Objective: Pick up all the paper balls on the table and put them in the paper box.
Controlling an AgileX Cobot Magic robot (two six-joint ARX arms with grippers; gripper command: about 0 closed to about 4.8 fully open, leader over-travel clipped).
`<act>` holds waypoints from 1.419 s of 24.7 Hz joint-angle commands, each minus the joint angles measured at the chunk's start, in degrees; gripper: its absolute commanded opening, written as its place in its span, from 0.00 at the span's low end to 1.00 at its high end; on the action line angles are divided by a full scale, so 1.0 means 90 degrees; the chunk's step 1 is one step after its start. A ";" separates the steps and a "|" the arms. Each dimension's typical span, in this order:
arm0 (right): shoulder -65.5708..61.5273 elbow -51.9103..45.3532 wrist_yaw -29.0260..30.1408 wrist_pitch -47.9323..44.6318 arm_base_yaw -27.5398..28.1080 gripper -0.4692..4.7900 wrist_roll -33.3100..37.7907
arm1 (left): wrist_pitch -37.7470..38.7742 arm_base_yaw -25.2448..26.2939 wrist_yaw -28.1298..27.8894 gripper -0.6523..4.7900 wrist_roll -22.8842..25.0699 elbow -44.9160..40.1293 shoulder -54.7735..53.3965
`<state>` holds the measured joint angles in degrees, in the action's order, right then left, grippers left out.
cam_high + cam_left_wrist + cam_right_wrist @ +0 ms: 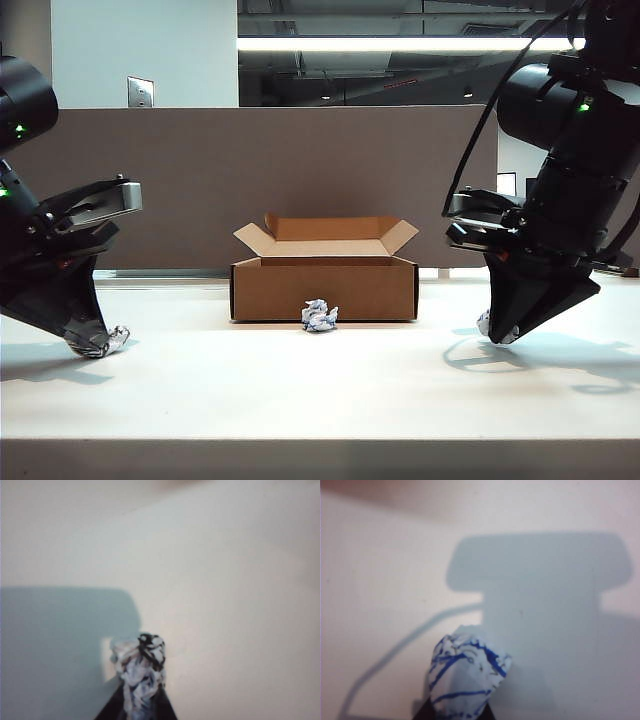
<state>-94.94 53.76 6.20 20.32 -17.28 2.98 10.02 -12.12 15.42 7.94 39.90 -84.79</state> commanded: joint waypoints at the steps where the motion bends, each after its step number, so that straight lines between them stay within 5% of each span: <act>1: 0.0024 0.0053 -0.0012 -0.0180 -0.0002 0.18 -0.0039 | -0.0083 -0.0010 0.0007 0.21 -0.0092 0.0015 0.0010; 11: 0.0032 0.0833 0.0063 -0.0109 -0.0005 0.18 -0.0194 | 0.0301 -0.0019 0.0282 0.21 -0.0296 0.1251 0.0015; 16: -0.0102 0.1705 0.1112 -0.0250 -0.0012 0.18 -0.0187 | -0.0019 -0.0138 0.0704 0.21 -0.0782 0.2276 -0.0070; 24: -0.1105 0.3500 0.1355 -0.0250 -0.0051 0.18 -0.0165 | -0.0083 -0.0561 0.1222 0.23 -0.0981 0.3990 -0.1367; 29: -0.1372 0.3728 0.1360 -0.0070 -0.0051 0.36 -0.0165 | -0.0027 -0.0614 0.1314 0.45 -0.1124 0.4218 -0.1712; 31: -0.1370 0.3733 0.1362 -0.0097 -0.0051 0.43 -0.0165 | -0.0029 -0.0614 0.1311 0.46 -0.1124 0.4226 -0.1710; 35: -0.1365 0.3740 0.1649 -0.0046 -0.0051 0.44 -0.0163 | 0.0129 -0.0614 0.1316 0.46 -0.1122 0.4255 -0.1654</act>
<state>-107.83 87.09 19.77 20.49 -17.65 1.63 10.46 -17.65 26.98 -2.22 77.89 -100.38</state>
